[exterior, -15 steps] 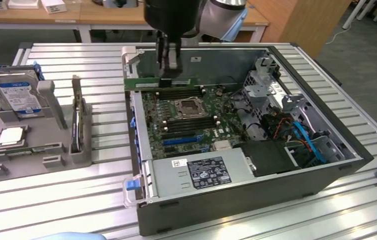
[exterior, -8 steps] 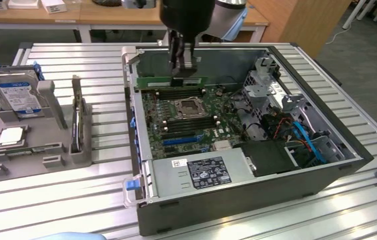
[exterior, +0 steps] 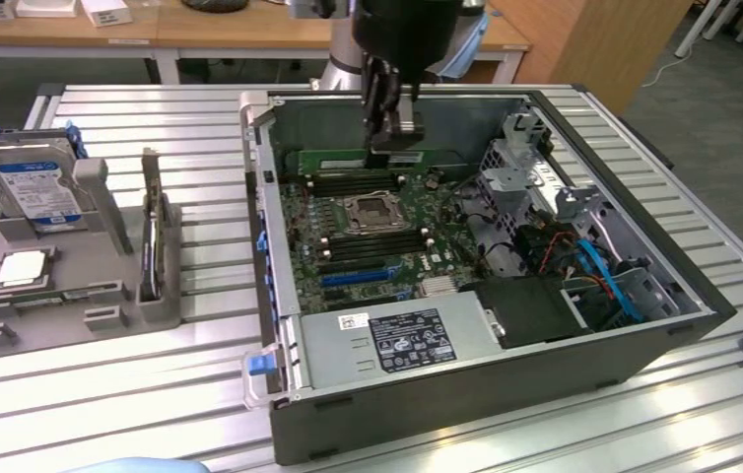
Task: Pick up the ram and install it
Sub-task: 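Pick up the ram and move it above insertion slot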
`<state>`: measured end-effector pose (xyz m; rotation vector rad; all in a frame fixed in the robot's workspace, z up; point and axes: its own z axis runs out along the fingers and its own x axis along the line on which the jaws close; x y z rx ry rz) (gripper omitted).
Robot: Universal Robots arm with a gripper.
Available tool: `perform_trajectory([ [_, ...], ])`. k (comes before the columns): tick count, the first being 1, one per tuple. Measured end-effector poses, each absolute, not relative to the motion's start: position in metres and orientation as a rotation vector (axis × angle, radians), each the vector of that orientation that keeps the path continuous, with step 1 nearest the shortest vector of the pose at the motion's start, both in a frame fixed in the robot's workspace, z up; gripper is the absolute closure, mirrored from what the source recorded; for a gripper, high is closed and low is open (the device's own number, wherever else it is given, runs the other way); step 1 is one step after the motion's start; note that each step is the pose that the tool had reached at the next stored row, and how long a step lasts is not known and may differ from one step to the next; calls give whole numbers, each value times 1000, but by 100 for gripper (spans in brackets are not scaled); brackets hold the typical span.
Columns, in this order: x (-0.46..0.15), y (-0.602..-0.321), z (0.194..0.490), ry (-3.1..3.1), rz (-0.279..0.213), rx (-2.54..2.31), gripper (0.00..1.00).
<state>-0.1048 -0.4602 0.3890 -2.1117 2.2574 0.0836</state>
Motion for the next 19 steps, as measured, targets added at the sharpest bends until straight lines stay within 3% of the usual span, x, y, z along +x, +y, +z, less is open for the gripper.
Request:
perform_trajectory([
  [19, -61, -460, 389, 2255, 89, -2109, 86],
])
